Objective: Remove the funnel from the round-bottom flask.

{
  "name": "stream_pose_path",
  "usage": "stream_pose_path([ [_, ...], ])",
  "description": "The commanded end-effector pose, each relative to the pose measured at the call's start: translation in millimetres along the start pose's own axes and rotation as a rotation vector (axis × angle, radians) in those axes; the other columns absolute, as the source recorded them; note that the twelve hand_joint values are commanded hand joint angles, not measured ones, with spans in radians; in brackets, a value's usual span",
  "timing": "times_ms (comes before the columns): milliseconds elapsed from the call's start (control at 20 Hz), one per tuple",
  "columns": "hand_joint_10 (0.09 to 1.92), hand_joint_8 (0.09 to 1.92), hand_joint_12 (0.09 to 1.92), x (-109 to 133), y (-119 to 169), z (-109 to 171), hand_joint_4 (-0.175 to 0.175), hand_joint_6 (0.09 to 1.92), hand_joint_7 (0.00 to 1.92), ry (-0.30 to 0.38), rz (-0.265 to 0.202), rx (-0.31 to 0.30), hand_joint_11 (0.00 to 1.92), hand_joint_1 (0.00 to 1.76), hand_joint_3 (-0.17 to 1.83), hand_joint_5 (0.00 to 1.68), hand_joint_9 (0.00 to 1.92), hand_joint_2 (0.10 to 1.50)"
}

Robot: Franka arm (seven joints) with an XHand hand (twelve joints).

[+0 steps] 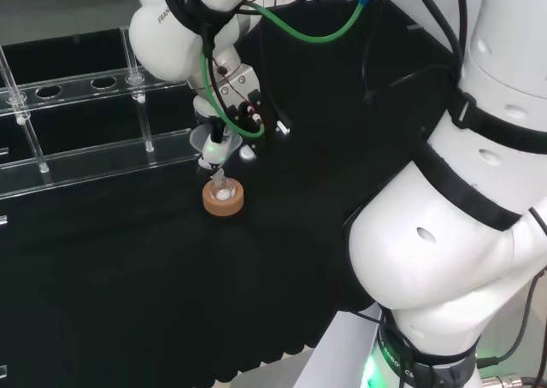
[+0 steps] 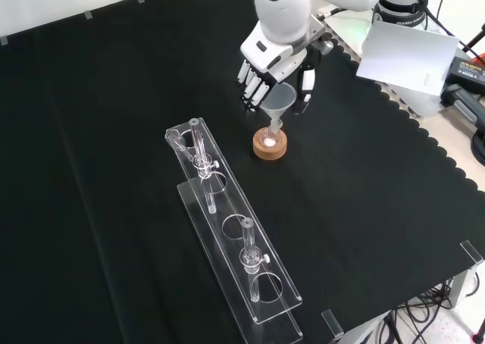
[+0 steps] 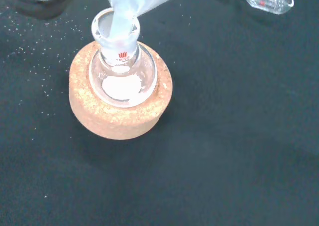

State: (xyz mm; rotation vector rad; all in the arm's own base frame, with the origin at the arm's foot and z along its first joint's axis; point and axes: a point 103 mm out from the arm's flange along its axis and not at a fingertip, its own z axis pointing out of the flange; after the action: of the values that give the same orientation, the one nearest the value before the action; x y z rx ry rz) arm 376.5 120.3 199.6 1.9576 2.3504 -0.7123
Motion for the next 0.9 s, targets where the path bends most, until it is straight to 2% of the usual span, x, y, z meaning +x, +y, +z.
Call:
stream_pose_path([
  [50, 0.26, 0.62, 1.04, -16, -7, -15, 0.011, 0.52, 0.67, -0.047, 0.035, -0.019, 0.88, 0.81, 0.41, 0.82, 1.12, 0.79],
  [400, 0.26, 0.62, 1.03, -23, -15, -32, 0.017, 0.54, 0.67, -0.065, 0.05, -0.007, 0.89, 0.82, 0.41, 0.84, 1.13, 0.8],
  [900, 0.24, 0.62, 1.03, -22, -29, -58, 0.024, 0.56, 0.67, -0.08, 0.054, -0.046, 0.89, 0.82, 0.41, 0.86, 1.14, 0.8],
])
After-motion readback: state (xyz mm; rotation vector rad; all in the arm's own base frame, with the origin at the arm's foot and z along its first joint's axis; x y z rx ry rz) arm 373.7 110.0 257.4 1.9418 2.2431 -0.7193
